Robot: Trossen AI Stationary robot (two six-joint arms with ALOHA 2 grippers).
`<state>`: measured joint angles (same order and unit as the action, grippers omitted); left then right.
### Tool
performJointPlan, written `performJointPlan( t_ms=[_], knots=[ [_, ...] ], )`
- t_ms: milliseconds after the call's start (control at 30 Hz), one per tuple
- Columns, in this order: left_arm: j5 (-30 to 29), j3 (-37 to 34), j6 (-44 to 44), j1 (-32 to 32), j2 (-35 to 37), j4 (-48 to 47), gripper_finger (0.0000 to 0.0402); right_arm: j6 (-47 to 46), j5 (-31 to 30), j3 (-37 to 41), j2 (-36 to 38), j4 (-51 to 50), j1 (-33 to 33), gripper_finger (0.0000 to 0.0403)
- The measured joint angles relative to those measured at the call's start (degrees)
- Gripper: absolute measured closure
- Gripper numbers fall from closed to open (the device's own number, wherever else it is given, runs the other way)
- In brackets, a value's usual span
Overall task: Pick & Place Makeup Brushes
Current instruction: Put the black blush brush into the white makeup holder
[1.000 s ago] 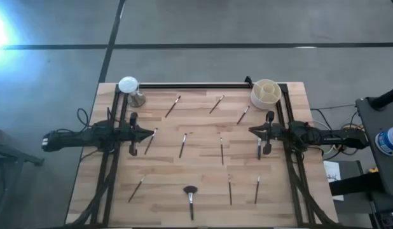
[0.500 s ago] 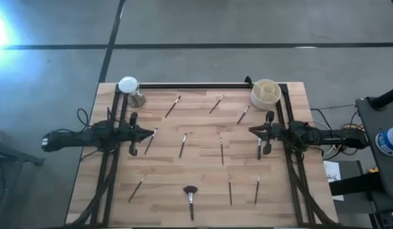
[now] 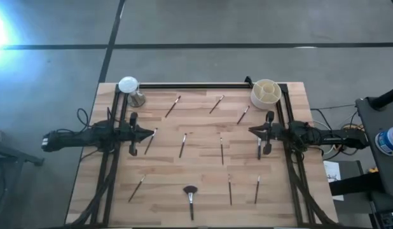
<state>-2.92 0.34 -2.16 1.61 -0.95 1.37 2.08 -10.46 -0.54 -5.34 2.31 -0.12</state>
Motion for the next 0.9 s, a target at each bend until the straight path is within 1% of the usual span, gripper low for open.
performJointPlan(
  t_ms=[133, 267, 367, 433, 533, 767, 900],
  knots=[
    [0.00, 0.00, 0.00, 0.02, 0.00, 0.00, 0.0401, -7.19, -0.02, 0.02, -0.02, 1.78, 0.00, 0.0376],
    [-0.02, 0.00, 0.01, 0.00, 0.00, 0.02, 0.0401, -10.18, -0.01, 0.02, -0.01, 5.78, 0.00, 0.0376],
    [-3.39, 0.00, 1.08, 0.06, 0.00, 0.71, 0.0401, -12.40, -0.04, 0.02, -0.11, 10.10, -0.05, 0.0376],
    [-4.38, 0.00, 1.14, 0.11, 0.00, 0.95, 0.0401, -12.99, 0.82, -0.02, -0.33, 12.38, -0.04, 0.0376],
    [-4.52, 0.00, 1.21, 0.11, 0.00, 1.02, 0.0401, -17.35, 1.29, -0.01, -1.64, 11.08, 0.02, 0.0386],
    [-4.46, 0.00, 0.04, 0.11, 0.00, 1.27, 0.0401, -24.87, -8.56, 0.01, -10.13, 10.29, 0.02, 0.0394],
    [-4.35, 0.00, -3.08, 0.11, 0.00, 1.55, 0.0401, -28.46, -11.63, -0.35, -15.37, 9.67, 0.01, 0.0394]
  ],
)
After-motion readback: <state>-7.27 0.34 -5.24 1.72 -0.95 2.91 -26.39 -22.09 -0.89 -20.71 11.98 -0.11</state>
